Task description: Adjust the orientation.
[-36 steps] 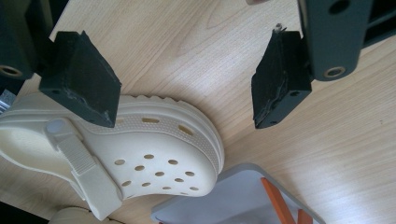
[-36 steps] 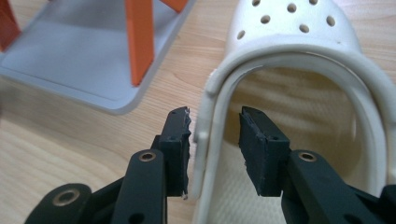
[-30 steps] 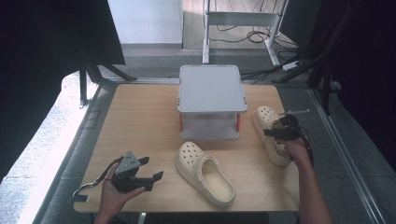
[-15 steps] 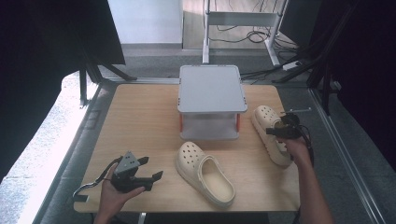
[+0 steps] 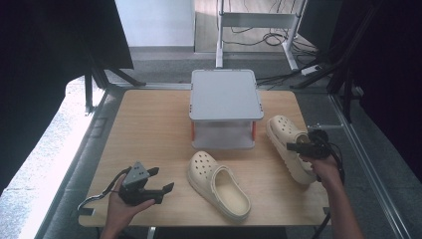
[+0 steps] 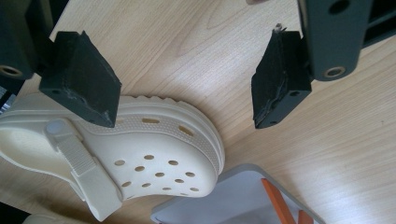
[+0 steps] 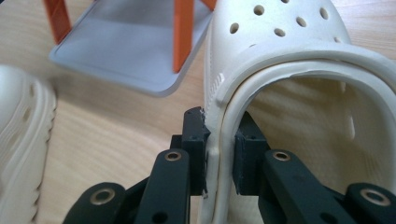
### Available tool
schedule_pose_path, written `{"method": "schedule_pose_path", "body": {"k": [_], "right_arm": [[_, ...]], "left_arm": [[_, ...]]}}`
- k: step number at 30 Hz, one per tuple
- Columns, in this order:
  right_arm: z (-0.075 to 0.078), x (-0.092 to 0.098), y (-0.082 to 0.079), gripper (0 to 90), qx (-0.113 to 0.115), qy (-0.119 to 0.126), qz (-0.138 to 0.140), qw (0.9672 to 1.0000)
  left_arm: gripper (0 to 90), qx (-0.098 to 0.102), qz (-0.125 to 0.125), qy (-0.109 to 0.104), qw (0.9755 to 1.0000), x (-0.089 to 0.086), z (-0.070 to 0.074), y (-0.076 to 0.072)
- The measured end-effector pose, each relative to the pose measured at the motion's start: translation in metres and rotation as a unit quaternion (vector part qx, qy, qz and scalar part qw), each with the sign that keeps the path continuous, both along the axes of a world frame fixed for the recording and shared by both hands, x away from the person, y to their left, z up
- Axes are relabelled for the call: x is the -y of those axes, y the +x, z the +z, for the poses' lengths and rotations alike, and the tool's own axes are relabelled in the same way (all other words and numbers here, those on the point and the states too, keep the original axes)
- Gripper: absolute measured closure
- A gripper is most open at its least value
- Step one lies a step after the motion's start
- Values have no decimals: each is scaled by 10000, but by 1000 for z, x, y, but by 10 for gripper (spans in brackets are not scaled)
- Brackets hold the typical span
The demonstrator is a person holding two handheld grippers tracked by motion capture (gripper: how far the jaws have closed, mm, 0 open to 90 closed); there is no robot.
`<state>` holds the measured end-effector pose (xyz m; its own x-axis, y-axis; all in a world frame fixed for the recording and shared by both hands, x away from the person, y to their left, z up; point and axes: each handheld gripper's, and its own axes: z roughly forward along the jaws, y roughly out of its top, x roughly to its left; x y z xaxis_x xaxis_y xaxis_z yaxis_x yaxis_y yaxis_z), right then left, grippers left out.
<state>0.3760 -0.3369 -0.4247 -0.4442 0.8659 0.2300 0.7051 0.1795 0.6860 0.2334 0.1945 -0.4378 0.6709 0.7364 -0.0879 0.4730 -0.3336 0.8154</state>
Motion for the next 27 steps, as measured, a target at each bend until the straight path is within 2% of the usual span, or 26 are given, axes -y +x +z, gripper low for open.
{"method": "schedule_pose_path", "body": {"k": [7,12,18,27], "right_arm": [[6,-13,-29,784,153,22,365,9992],[3,-21,-43,784,187,127,545,9983],[-2,-32,-54,784,254,160,738,9968],[-4,-51,-61,784,311,105,967,9948]], "left_arm": [[246,2,-11,-2,10000,1,0,0],[246,2,-14,1,10000,1,0,0],[246,4,-17,14,10000,2,0,0],[246,3,-22,9,10000,2,1,-1]]}}
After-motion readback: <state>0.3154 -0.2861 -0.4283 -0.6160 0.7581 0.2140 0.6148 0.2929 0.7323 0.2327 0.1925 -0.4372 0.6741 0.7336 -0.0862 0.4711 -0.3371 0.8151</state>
